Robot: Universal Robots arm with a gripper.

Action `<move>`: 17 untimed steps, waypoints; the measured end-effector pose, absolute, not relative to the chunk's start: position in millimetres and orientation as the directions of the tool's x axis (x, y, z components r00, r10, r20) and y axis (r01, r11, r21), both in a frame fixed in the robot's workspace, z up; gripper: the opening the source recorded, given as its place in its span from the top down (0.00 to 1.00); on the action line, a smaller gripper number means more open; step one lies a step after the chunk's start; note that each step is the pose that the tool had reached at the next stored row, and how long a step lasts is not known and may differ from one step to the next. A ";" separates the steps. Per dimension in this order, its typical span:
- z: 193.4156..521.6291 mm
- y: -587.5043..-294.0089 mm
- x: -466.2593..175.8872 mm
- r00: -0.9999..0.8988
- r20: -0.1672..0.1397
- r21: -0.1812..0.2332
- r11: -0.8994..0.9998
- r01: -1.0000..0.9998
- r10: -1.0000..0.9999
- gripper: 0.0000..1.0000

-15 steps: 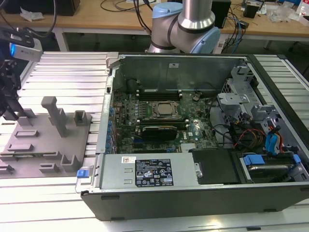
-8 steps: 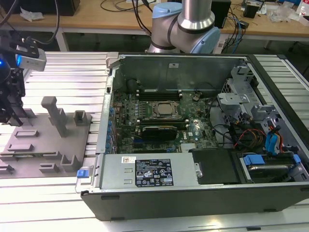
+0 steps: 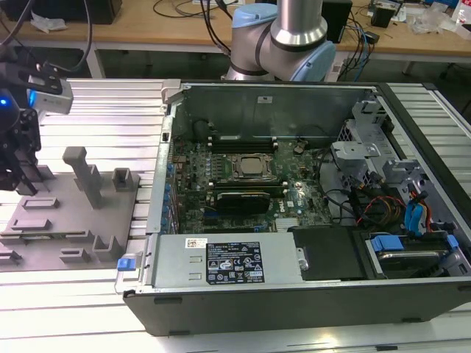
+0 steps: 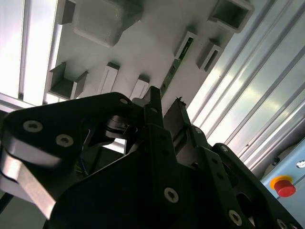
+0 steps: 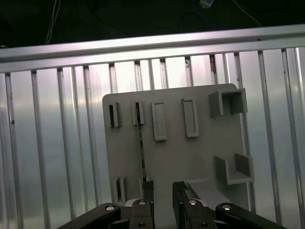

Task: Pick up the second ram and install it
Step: 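Pick up the second ram and move it above second insertion slot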

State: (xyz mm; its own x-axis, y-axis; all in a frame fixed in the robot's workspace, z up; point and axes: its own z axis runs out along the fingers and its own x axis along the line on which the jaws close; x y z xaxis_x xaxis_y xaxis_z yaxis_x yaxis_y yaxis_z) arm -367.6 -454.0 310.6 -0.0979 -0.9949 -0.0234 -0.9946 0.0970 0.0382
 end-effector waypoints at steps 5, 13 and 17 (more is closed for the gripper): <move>304.5 -454.0 -367.5 -0.098 -0.023 0.038 0.097 -0.995 -0.995 0.70; 295.4 -454.0 -367.5 -0.098 -0.023 0.038 0.097 -0.995 -0.995 0.70; 291.9 -454.0 -367.5 -0.098 -0.023 0.038 0.097 -0.995 -0.995 0.70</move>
State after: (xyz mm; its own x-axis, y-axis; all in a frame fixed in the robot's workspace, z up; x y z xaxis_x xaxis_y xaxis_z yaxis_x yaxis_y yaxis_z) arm -367.5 -454.0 291.9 -0.0979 -0.9949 -0.0235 -0.9946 0.0970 0.0382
